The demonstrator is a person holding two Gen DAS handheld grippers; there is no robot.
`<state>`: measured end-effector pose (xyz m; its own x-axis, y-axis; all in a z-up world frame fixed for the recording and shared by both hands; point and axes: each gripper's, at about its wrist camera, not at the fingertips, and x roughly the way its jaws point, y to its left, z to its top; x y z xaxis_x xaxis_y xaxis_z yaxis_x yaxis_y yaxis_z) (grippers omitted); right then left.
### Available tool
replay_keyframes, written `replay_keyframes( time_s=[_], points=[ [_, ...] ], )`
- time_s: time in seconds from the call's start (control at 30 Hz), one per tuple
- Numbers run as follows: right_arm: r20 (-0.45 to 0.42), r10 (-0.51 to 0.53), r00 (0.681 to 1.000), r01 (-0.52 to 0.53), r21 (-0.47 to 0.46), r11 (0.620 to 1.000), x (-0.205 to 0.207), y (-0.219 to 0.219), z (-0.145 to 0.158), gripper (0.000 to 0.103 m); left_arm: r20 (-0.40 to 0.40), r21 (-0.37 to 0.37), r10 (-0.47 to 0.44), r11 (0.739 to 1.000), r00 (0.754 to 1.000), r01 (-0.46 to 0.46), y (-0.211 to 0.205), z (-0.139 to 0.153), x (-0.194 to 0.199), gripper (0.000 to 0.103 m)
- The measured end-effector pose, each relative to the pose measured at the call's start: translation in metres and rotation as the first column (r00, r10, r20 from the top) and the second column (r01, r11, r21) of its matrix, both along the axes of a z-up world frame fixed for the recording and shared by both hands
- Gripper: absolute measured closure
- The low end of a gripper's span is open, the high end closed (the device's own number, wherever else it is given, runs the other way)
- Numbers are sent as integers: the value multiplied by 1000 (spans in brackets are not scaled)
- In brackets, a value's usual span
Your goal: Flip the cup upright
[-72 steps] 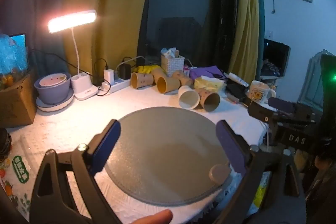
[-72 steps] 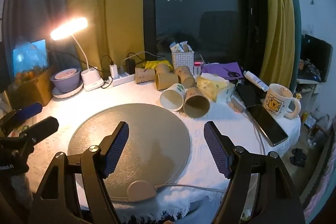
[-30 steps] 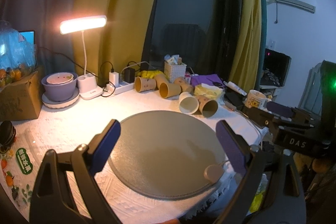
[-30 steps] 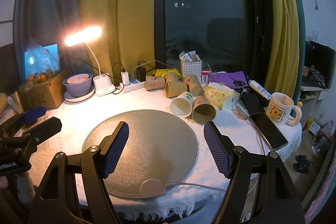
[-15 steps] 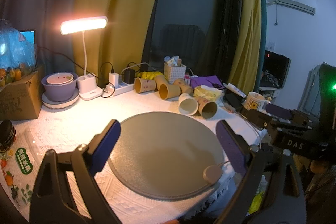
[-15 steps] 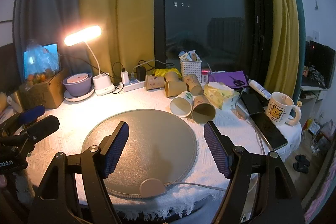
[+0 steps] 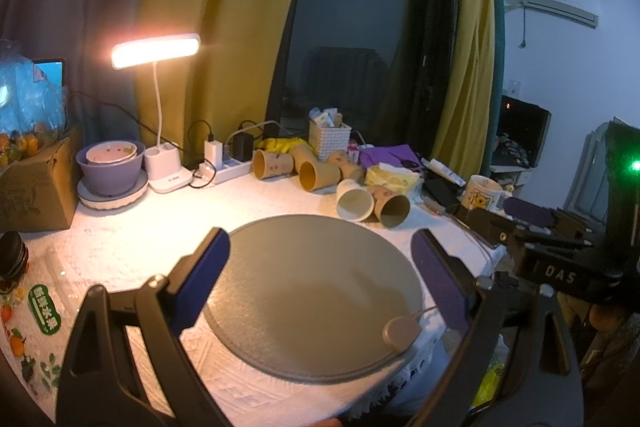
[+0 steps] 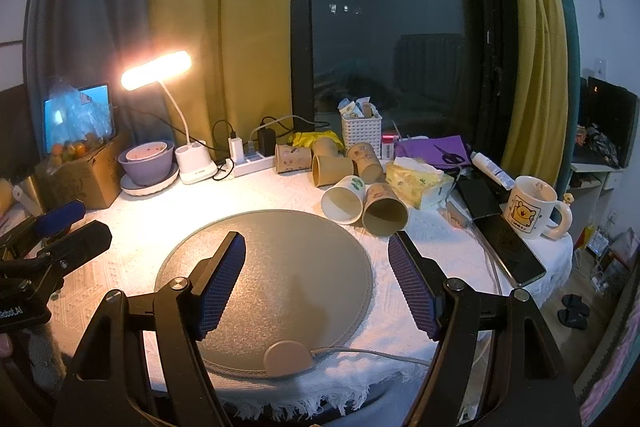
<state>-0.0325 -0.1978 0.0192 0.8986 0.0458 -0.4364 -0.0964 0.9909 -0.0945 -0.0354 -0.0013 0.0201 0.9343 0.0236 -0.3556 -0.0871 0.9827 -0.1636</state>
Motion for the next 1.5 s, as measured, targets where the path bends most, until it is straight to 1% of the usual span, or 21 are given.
replay_keyframes(
  time_s=[0.53,0.67,0.83,1.13,1.3,1.5],
  points=[
    [-5,0,1000,0,-1,1000,0,-1,-1,26,-3,-7,-11,1000,1000,11,-1,0,2,10],
    [-21,4,1000,-4,-5,1000,4,-1,-5,26,-31,-16,-26,1000,999,25,0,-9,7,10],
    [-41,7,999,-8,-12,1000,15,1,-10,26,-53,-30,-21,999,998,19,8,-17,18,10],
    [-85,-35,996,34,-11,999,50,-15,-19,26,-108,-25,-45,999,993,43,11,-29,58,10],
    [-100,-65,993,66,-2,998,74,-32,-20,26,-143,-25,-81,997,986,78,8,-33,90,10],
    [-123,-93,988,95,12,995,105,-53,-26,26,-197,-28,-124,992,973,120,2,-38,135,10]
  ],
)
